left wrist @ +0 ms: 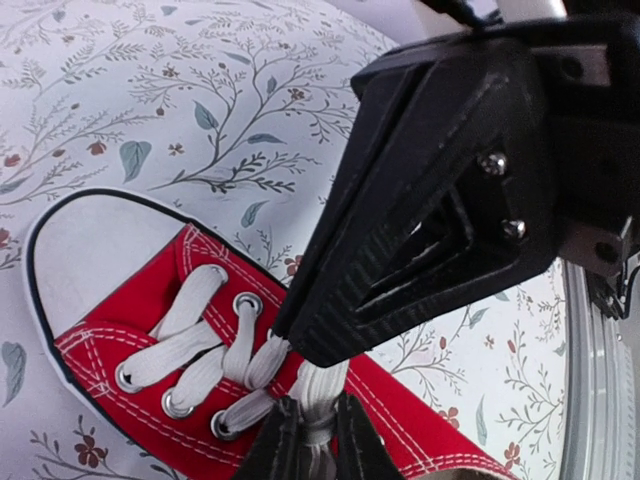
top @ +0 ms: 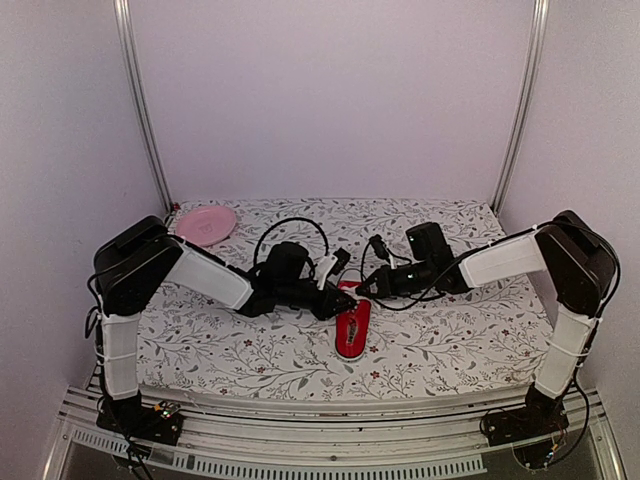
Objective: Tie the shoes
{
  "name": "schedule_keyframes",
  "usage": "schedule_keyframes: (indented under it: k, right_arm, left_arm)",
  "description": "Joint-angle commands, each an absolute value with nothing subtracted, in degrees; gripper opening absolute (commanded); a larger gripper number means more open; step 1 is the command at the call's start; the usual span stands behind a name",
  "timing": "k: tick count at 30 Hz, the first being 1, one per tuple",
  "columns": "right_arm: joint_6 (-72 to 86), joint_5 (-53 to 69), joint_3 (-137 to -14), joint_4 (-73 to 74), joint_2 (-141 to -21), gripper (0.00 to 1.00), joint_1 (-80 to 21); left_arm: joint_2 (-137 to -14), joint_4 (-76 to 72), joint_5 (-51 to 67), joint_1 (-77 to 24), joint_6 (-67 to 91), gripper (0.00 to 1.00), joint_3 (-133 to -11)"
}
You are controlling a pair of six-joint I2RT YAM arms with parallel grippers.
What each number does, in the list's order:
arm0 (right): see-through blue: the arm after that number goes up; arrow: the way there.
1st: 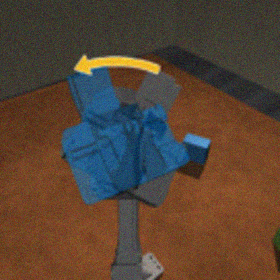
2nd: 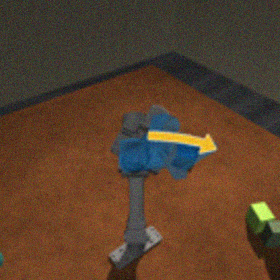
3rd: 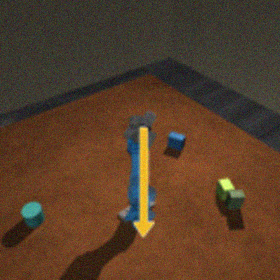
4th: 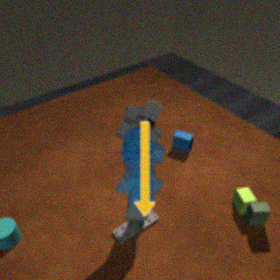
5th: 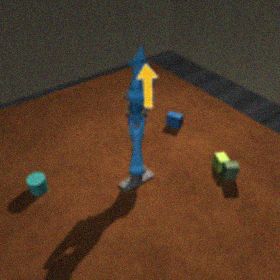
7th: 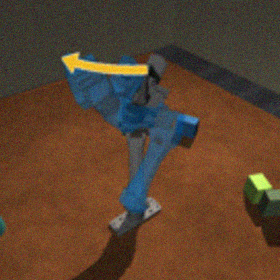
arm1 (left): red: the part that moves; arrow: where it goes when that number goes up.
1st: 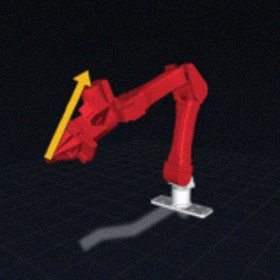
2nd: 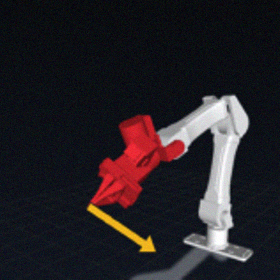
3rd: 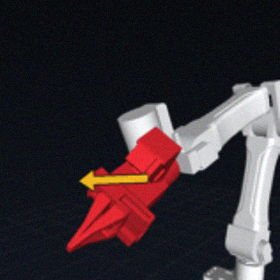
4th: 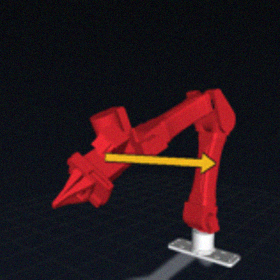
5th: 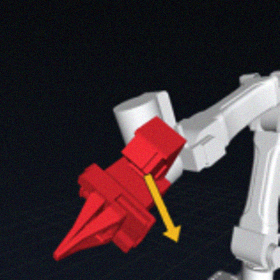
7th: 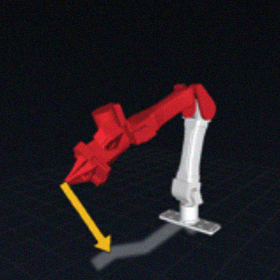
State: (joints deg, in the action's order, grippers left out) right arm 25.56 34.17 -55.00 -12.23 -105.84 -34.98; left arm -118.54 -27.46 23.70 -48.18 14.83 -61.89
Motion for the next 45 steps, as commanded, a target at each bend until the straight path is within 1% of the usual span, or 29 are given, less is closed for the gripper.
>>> schedule_keyframes:
  k: [1,5,12,23,25,26,27,28,29,30,32,34,38,39,42,45]
  right_arm:
    - [26.2,31.2,-53.1,-15.0,-102.4,0.02,-35.3]
    - [26.7,27.4,-50.8,-15.1,-99.1,0.02,-35.1]
    - [28.2,23.6,-45.6,-15.6,-94.6,0.02,-32.8]
    - [30.2,21.3,-41.9,-15.7,-92.5,0.02,-30.7]
    - [30.1,22.0,-42.1,-15.7,-92.4,0.02,-30.6]
    - [29.8,22.5,-42.2,-15.8,-92.4,0.03,-30.5]
    - [29.5,22.8,-42.4,-15.8,-92.2,0.08,-30.6]
    - [29.2,22.8,-42.5,-15.8,-91.9,0.15,-30.6]
    - [29.1,22.6,-42.6,-15.6,-91.4,0.27,-30.6]
    - [28.5,22.1,-42.7,-15.4,-91.0,0.36,-30.6]
    - [27.1,20.2,-43.5,-13.5,-90.2,0.5,-30.5]
    - [24.2,17.5,-45.0,-10.3,-89.8,0.61,-29.7]
    - [19.0,15.5,-45.7,-7.1,-87.8,0.74,-23.4]
    - [18.3,15.4,-45.5,-6.5,-87.0,0.84,-21.3]
    - [15.6,15.5,-44.5,-5.6,-84.0,0.91,-13.2]
    - [14.0,15.5,-42.6,-6.3,-80.1,0.93,-4.7]
  left_arm:
    - [-119.1,-28.7,21.8,-48.8,14.5,0.11,-61.7]
    - [-118.9,-28.7,21.6,-48.8,14.5,0.09,-61.4]
    - [-118.7,-28.7,21.2,-48.8,14.6,0.09,-61.0]
    - [-118.5,-28.3,20.8,-48.8,14.6,0.09,-60.6]
    - [-118.3,-28.3,20.8,-48.8,14.9,0.12,-60.6]
    - [-118.0,-28.3,20.9,-48.8,15.1,0.17,-60.7]
    - [-117.5,-28.4,20.8,-48.8,15.5,0.25,-60.9]
    - [-116.8,-28.6,20.8,-48.7,16.0,0.31,-60.8]
    - [-116.1,-28.7,20.0,-48.7,16.7,0.38,-60.8]
    - [-115.2,-28.4,18.5,-48.7,17.2,0.45,-60.9]
    - [-113.4,-26.3,13.9,-48.4,17.3,0.55,-61.3]
    - [-110.2,-24.6,11.7,-47.2,18.1,0.63,-61.0]
    - [-104.1,-22.1,10.0,-41.7,20.5,0.67,-56.9]
    - [-102.1,-21.4,8.8,-39.3,20.3,0.68,-55.4]
    - [-95.3,-18.6,4.7,-32.4,20.5,0.71,-49.4]
    - [-87.0,-18.2,4.2,-22.1,22.1,0.73,-40.5]
